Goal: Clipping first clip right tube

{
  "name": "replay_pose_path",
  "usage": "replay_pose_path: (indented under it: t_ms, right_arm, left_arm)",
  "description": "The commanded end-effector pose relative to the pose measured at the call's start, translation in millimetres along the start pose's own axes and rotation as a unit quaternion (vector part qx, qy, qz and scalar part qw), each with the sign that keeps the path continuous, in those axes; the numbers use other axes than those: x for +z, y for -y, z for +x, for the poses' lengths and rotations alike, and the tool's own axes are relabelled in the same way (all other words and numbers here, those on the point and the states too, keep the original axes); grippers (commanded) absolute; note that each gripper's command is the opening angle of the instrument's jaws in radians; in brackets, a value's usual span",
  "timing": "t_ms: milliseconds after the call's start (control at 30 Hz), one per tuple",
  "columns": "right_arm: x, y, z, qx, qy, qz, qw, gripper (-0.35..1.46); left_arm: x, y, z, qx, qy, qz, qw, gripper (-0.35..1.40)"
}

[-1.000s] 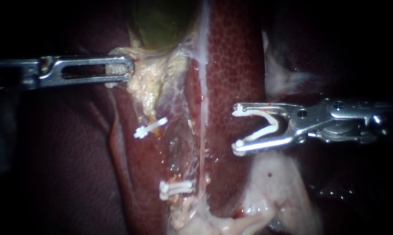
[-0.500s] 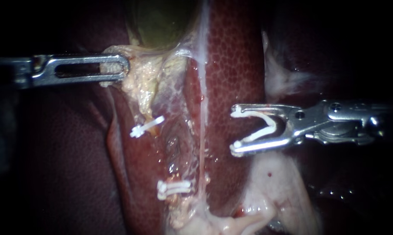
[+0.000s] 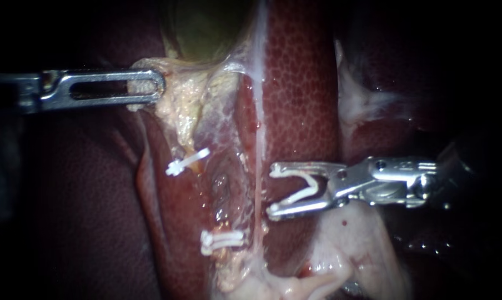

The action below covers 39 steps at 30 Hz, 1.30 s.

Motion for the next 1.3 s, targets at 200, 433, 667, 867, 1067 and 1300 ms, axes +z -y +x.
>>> replay_pose_path:
  t_ms: [200, 433, 667, 867, 1067, 1300]
  right_arm:
    - [3.2, -0.6, -2.8, 0.019, 0.006, 0.019, 0.9996, 0.6]
    - [6.3, -0.2, -3.7, 0.053, -0.001, 0.041, 0.9977, 0.6]
    - [7.0, -0.3, -3.3, 0.086, -0.042, 0.069, 0.993, 0.58]
    - [7.2, -0.4, -3.2, 0.101, -0.054, 0.078, 0.9904, 0.55]
    - [6.8, -0.6, -3.4, 0.103, -0.054, 0.079, 0.99, 0.49]
    - [6.0, -1.0, -3.9, 0.117, -0.052, 0.082, 0.9884, 0.32]
  left_arm:
    - [0.0, 0.0, 0.0, 0.0, 0.0, 0.0, 1.0, -0.35]
    - [0.0, 0.0, 0.1, 0.0, 0.0, 0.0, 1.0, -0.35]
    - [0.0, 0.0, 0.1, 0.0, 0.0, 0.0, 1.0, -0.35]
    - [0.0, 0.0, 0.1, 0.0, 0.0, 0.0, 1.0, -0.35]
    - [0.0, 0.0, 0.1, 0.0, 0.0, 0.0, 1.0, -0.35]
    - [0.0, 0.0, 0.1, 0.0, 0.0, 0.0, 1.0, -0.35]
